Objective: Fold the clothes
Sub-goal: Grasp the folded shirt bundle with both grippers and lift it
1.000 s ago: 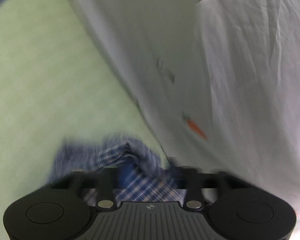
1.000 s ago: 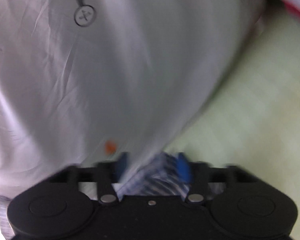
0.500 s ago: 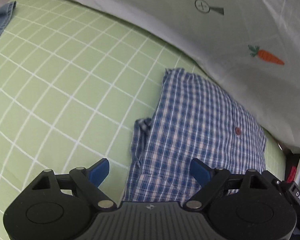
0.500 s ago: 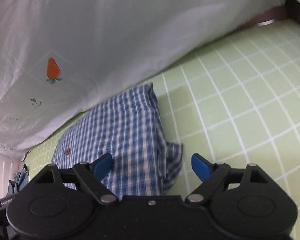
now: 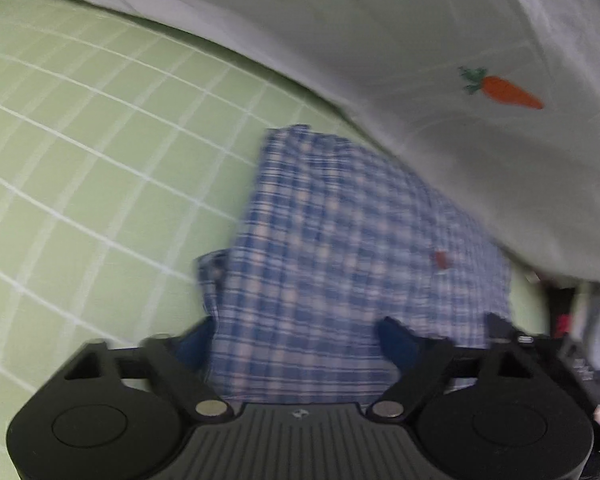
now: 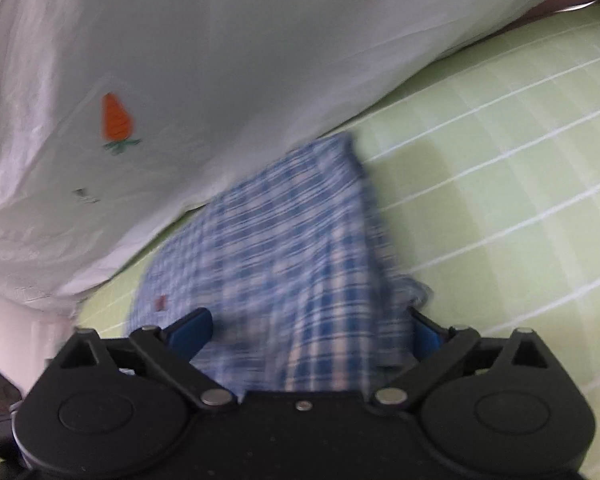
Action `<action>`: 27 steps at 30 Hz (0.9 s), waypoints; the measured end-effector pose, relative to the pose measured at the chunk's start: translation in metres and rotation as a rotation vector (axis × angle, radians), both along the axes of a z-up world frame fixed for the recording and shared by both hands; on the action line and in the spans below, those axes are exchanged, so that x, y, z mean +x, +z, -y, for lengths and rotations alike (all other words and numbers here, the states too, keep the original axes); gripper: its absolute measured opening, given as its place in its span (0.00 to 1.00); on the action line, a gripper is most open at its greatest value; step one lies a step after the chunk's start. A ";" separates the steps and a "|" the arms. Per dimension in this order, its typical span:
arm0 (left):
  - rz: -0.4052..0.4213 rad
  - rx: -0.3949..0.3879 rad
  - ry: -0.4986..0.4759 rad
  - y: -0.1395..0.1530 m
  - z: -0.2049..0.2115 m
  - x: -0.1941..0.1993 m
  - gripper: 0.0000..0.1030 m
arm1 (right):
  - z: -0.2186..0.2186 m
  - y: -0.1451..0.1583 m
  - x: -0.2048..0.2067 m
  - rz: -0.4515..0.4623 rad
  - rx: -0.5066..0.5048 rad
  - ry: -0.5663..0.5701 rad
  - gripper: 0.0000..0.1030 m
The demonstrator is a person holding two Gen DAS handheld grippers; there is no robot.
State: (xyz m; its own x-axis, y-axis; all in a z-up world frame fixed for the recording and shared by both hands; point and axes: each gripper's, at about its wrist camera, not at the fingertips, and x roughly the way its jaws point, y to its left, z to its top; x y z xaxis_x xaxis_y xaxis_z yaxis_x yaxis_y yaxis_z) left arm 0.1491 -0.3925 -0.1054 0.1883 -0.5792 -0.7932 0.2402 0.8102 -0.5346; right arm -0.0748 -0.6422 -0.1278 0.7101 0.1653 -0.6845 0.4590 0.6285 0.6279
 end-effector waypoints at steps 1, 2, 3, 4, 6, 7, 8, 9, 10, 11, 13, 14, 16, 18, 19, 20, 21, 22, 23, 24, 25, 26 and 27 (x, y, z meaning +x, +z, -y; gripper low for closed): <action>-0.016 -0.041 -0.006 -0.003 0.002 -0.001 0.47 | -0.005 -0.004 0.007 0.019 0.050 0.041 0.87; -0.027 -0.067 -0.013 -0.004 0.002 -0.006 0.32 | -0.012 -0.008 0.015 0.023 0.102 0.093 0.74; -0.031 -0.070 -0.021 0.000 -0.002 -0.016 0.28 | -0.020 -0.006 0.017 0.016 0.096 0.108 0.66; -0.034 -0.072 -0.030 0.004 -0.006 -0.027 0.27 | -0.029 -0.005 0.019 0.008 0.085 0.119 0.51; -0.040 -0.078 -0.046 0.011 -0.014 -0.048 0.23 | -0.044 0.000 0.013 -0.003 0.084 0.130 0.38; -0.043 -0.080 -0.054 0.015 -0.018 -0.058 0.23 | -0.049 0.004 0.004 -0.005 0.097 0.129 0.36; -0.046 -0.083 -0.063 0.019 -0.023 -0.069 0.23 | -0.054 0.007 -0.004 -0.007 0.110 0.128 0.35; -0.049 -0.085 -0.071 0.022 -0.027 -0.079 0.23 | -0.059 0.010 -0.016 -0.007 0.122 0.126 0.35; -0.052 -0.088 -0.079 0.026 -0.031 -0.090 0.23 | -0.064 0.013 -0.030 -0.007 0.139 0.120 0.35; -0.055 -0.091 -0.088 0.030 -0.035 -0.100 0.23 | -0.070 0.017 -0.048 -0.005 0.162 0.112 0.35; -0.062 -0.096 -0.104 0.037 -0.043 -0.121 0.23 | -0.081 0.024 -0.079 -0.004 0.190 0.094 0.35; -0.065 -0.098 -0.113 0.041 -0.047 -0.132 0.23 | -0.088 0.028 -0.095 -0.003 0.199 0.087 0.35; -0.071 -0.104 -0.129 0.048 -0.055 -0.153 0.23 | -0.101 0.036 -0.125 -0.001 0.207 0.069 0.35; -0.076 -0.109 -0.147 0.055 -0.063 -0.173 0.23 | -0.113 0.043 -0.151 0.000 0.204 0.043 0.35; -0.077 -0.114 -0.162 0.057 -0.065 -0.181 0.23 | -0.118 0.047 -0.163 -0.001 0.201 0.030 0.35; -0.076 -0.121 -0.182 0.058 -0.066 -0.187 0.23 | -0.121 0.050 -0.173 -0.001 0.195 0.015 0.35; -0.075 -0.128 -0.202 0.059 -0.066 -0.194 0.23 | -0.124 0.053 -0.184 -0.001 0.189 0.000 0.35; -0.075 -0.135 -0.222 0.060 -0.067 -0.200 0.23 | -0.128 0.056 -0.192 -0.001 0.180 -0.017 0.35; -0.074 -0.141 -0.242 0.061 -0.067 -0.207 0.23 | -0.131 0.060 -0.202 0.001 0.167 -0.034 0.35; -0.074 -0.150 -0.266 0.062 -0.067 -0.213 0.23 | -0.135 0.064 -0.212 0.004 0.153 -0.050 0.35; -0.076 -0.162 -0.294 0.064 -0.066 -0.218 0.23 | -0.137 0.068 -0.225 0.006 0.143 -0.077 0.35; -0.079 -0.172 -0.323 0.065 -0.064 -0.224 0.23 | -0.138 0.071 -0.239 0.008 0.134 -0.105 0.35; -0.084 -0.178 -0.351 0.066 -0.062 -0.232 0.23 | -0.140 0.074 -0.252 0.011 0.124 -0.132 0.35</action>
